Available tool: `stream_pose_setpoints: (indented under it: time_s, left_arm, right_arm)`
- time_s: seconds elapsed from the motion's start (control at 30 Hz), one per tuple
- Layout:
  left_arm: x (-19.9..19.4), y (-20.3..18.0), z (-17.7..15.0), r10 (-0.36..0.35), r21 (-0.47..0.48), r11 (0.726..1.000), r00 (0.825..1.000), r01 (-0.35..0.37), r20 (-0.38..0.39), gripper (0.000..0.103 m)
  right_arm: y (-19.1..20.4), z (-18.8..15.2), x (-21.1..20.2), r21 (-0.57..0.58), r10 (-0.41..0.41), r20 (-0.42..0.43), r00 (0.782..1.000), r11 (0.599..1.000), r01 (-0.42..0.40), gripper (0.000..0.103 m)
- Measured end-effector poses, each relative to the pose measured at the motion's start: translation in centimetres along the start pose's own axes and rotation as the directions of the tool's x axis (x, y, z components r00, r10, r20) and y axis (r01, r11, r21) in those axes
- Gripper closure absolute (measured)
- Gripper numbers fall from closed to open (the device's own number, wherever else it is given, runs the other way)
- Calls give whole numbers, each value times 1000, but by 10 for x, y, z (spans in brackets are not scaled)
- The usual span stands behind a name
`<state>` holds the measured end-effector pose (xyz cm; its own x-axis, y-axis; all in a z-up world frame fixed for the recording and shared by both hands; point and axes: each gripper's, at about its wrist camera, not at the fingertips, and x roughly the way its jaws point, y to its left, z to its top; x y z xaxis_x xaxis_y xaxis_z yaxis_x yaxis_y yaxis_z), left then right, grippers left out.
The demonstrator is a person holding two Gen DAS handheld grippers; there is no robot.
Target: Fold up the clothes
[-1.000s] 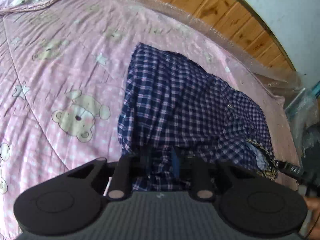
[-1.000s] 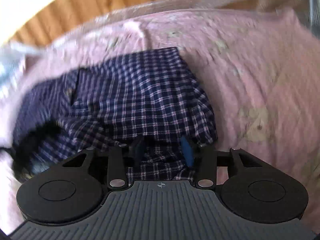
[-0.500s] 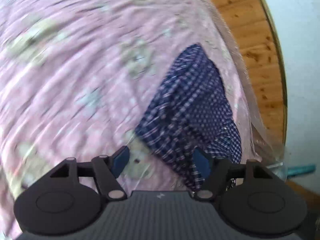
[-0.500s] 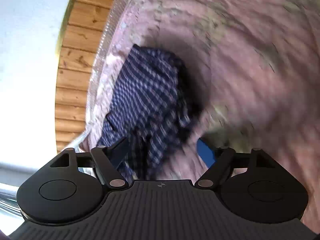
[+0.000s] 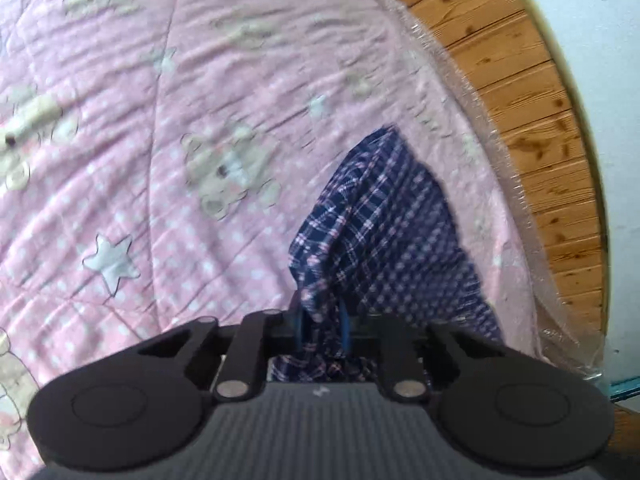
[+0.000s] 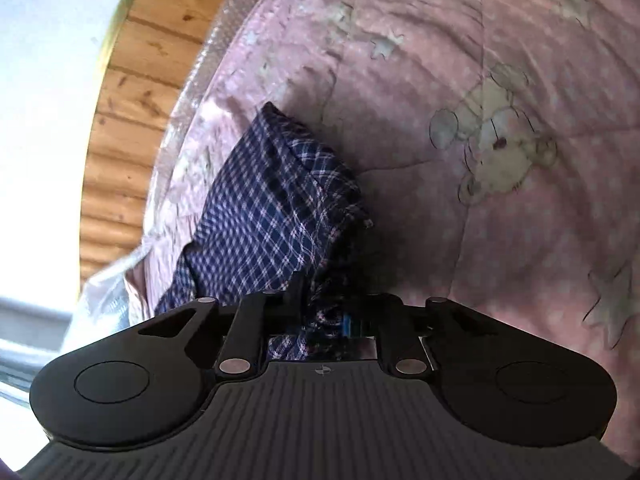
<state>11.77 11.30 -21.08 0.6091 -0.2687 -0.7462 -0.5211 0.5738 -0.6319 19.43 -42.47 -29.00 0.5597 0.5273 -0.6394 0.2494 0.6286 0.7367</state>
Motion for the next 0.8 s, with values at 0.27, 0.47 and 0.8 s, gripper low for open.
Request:
stream_pose_setpoints:
  time_s: [0.27,0.47,0.8]
  left_arm:
    - [-28,-67,75,-178,228,956,983,183,-43,91]
    - [-3,-106,157,-189,483,842,970,240,-152,93]
    - [-42,-39,183,-231,419,868,963,268,-136,64]
  right_arm:
    - [45,-26,-67,-95,38,112,993,995,-28,94]
    - [119,-149,-101,-121,11,161,987,993,9,92]
    - [188,-287,-32,-337,42,-296,954,930,-146,77]
